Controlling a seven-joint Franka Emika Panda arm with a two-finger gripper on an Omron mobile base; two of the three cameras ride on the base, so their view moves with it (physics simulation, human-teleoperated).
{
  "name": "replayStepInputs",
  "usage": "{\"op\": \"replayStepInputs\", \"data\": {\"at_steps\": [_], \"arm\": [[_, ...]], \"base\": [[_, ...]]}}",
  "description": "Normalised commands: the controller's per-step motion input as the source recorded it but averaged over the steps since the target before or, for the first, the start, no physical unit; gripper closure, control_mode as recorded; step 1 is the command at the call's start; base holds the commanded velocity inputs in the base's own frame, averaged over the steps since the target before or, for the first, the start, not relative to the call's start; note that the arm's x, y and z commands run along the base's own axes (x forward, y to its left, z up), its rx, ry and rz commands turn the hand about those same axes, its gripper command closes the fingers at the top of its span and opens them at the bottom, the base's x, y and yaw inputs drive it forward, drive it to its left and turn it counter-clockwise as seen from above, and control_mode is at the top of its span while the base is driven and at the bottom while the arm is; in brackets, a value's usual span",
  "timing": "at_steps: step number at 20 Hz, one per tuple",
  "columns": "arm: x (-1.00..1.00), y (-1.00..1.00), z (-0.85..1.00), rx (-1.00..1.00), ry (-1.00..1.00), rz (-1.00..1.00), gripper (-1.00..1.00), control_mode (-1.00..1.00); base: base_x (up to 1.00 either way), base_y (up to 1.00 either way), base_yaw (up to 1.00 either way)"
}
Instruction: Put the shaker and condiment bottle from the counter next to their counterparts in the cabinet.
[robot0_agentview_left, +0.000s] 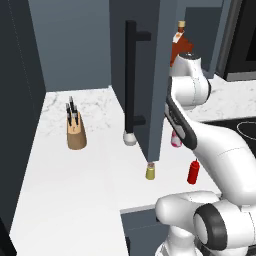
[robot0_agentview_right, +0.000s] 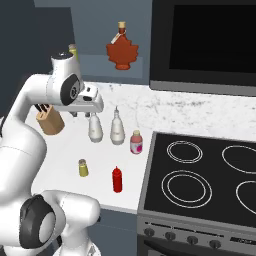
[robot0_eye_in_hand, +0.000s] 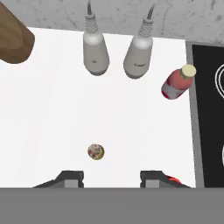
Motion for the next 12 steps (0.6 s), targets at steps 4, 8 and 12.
{"op": "replayStepInputs", "data": {"at_steps": [4, 8, 12], "arm": [[-0.09, -0.23, -0.02, 0.0, -0.02, 0.0, -1.0, -1.0], [-0.51, -0.55, -0.27, 0.0, -0.1, 0.15, -1.0, -1.0], [-0.39, -0.98, -0.47, 0.12, -0.13, 0.27, -1.0, -1.0]], "base": [[0.0, 0.0, 0.0], [0.0, 0.0, 0.0], [0.0, 0.0, 0.0]]}}
